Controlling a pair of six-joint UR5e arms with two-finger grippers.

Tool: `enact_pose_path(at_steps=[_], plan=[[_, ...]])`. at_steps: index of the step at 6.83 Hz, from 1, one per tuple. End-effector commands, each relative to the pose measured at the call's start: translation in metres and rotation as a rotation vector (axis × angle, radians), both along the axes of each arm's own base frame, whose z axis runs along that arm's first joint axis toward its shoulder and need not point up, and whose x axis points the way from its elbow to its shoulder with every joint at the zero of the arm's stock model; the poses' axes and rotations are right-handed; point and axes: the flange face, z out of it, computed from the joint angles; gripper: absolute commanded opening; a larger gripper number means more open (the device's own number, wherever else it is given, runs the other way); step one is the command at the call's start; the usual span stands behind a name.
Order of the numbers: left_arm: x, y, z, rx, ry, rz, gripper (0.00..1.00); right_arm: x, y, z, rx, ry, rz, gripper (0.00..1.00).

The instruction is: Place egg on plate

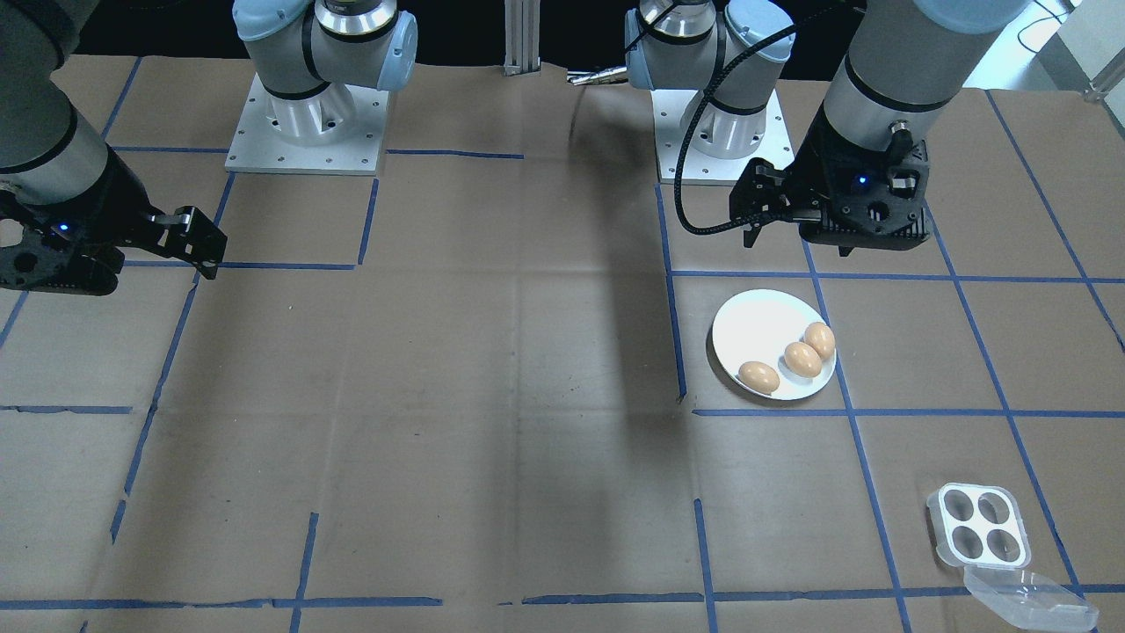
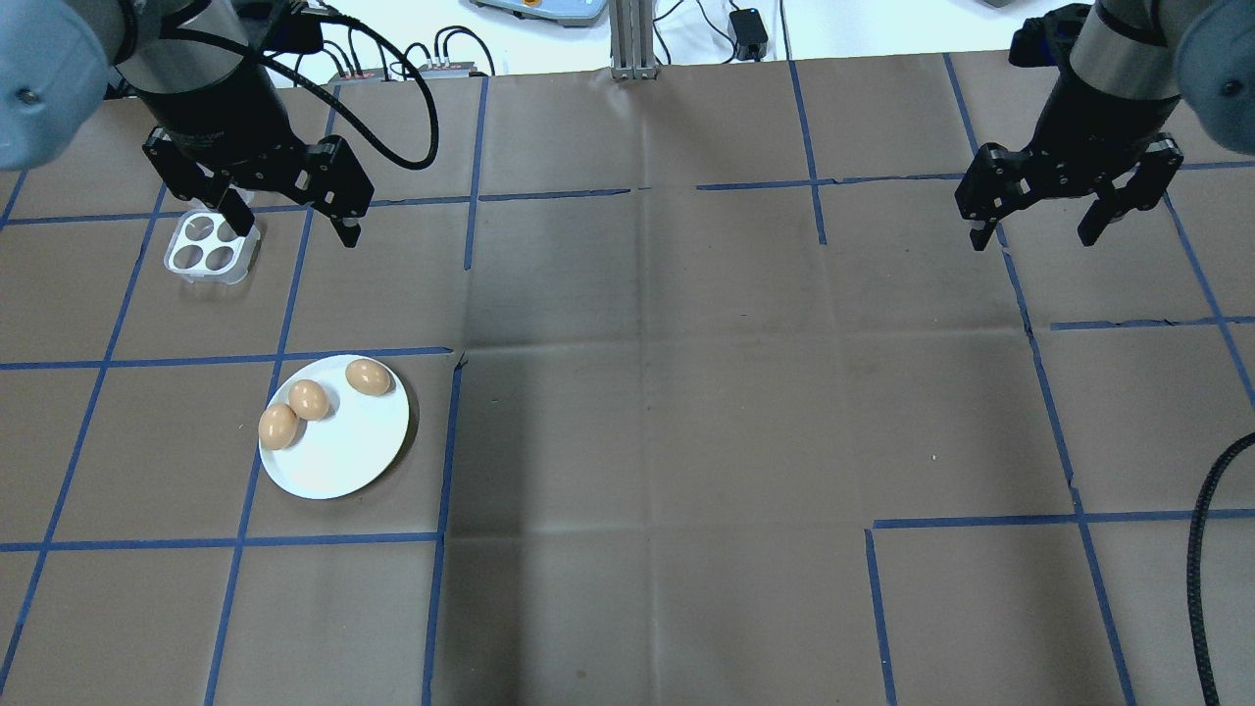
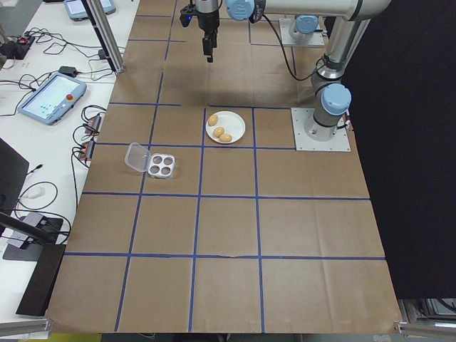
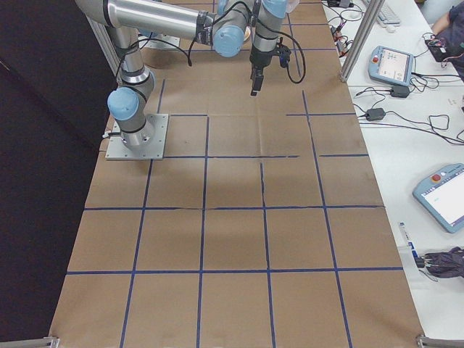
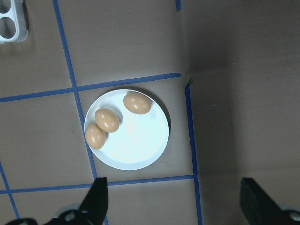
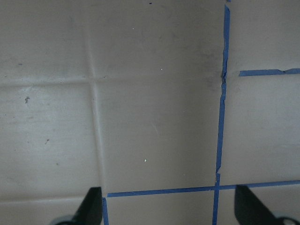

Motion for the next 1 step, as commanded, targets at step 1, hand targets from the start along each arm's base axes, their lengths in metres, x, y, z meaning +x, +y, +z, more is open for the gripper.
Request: enact_pose_path(at_steps=[1], plan=[[-0.0007, -0.0013, -0.0004, -0.007, 0.007, 0.001, 1.00, 0.0000, 0.0000, 0.0000, 0.000, 0.000, 0.000, 1.00]])
